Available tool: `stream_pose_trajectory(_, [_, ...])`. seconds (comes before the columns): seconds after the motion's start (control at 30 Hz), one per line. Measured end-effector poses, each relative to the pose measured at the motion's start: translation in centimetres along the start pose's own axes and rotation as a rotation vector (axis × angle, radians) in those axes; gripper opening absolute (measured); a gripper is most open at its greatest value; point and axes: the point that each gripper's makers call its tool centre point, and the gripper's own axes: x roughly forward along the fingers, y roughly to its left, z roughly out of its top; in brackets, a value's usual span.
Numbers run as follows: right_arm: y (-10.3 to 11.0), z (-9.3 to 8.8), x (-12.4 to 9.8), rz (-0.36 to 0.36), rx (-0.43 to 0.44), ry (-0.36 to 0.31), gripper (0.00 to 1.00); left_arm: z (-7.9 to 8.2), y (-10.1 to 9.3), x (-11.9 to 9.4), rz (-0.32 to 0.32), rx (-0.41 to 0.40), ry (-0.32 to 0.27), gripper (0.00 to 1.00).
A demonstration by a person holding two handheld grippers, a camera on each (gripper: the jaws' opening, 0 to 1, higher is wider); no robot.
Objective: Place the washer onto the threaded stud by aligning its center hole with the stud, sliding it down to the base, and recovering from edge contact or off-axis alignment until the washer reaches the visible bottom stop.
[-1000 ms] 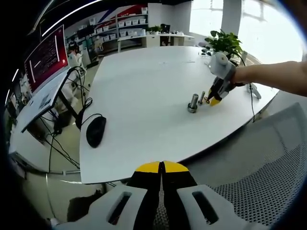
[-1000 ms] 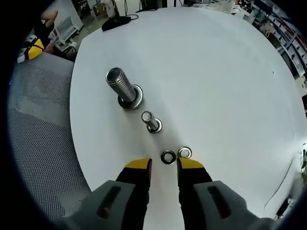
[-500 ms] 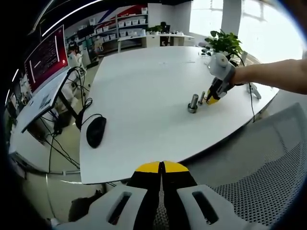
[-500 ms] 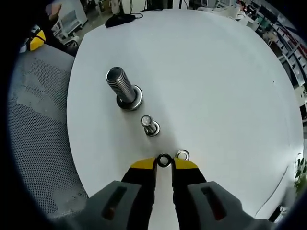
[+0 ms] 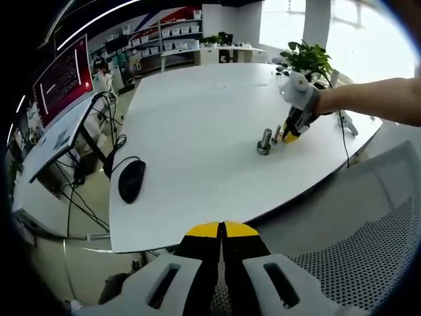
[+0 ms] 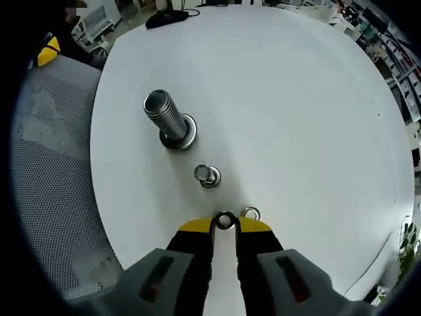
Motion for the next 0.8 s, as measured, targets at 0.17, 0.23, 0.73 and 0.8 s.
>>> stream_pose_trajectory(0.17, [0.01, -0.04, -0.01, 0.003, -0.001, 0.006, 0.14, 0.04, 0.01, -0.01, 0.001, -0.001, -0.002, 0.00])
stream_pose_trajectory(0.23, [0.01, -0.02, -0.01, 0.007, -0.003, 0.015, 0.14, 0.04, 0.01, -0.01, 0.001, -0.001, -0.002, 0.00])
stream_pose_trajectory(0.73, [-0.09, -0.03, 0.21, 0.012, -0.052, 0.118, 0.14, -0.06, 0.00, 0.02, 0.001, 0.001, 0.005, 0.00])
stream_pose_trajectory(0.8, [-0.07, -0.05, 0.20, 0.010, -0.049, 0.118, 0.14, -0.06, 0.00, 0.03, 0.001, 0.002, 0.005, 0.00])
